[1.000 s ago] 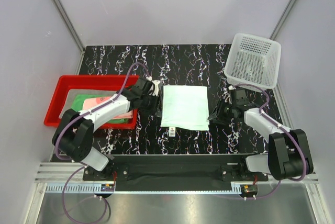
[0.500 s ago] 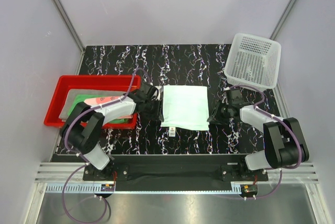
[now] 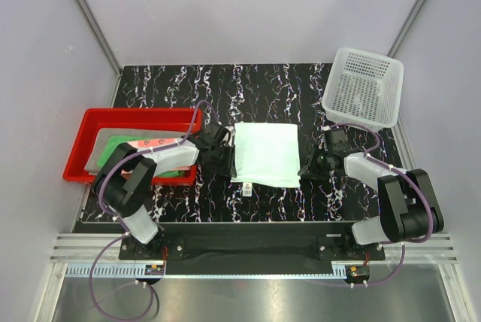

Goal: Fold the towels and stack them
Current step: Fold the towel

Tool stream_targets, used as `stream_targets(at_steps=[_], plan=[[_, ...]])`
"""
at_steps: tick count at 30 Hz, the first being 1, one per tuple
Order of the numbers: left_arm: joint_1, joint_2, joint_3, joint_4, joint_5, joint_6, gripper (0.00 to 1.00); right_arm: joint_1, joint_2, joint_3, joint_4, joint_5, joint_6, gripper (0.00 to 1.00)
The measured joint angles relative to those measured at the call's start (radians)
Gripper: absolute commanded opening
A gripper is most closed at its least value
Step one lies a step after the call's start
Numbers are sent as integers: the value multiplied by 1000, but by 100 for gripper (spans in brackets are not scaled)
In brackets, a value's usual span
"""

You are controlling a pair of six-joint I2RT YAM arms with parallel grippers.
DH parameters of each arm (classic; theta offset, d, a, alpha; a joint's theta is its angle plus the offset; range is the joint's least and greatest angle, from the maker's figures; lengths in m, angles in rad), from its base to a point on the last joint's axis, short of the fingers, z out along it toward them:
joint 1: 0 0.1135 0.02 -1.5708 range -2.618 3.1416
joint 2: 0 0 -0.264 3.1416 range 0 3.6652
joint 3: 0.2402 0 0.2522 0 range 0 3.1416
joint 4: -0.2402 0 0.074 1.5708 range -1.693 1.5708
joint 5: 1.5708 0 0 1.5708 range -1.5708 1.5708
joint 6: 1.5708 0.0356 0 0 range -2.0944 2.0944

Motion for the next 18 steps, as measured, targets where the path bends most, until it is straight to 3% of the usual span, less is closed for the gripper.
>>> stream_targets(at_steps=[4, 10, 18], plan=[[-1, 5, 0, 7, -1, -5, 21, 4, 1, -1, 10, 0, 1, 24], [-2, 8, 0, 7, -3, -10, 1, 13, 4, -4, 22, -1, 5, 4], [-3, 9, 31, -36, -28, -8, 1, 19, 2, -1, 20, 0, 6, 0]])
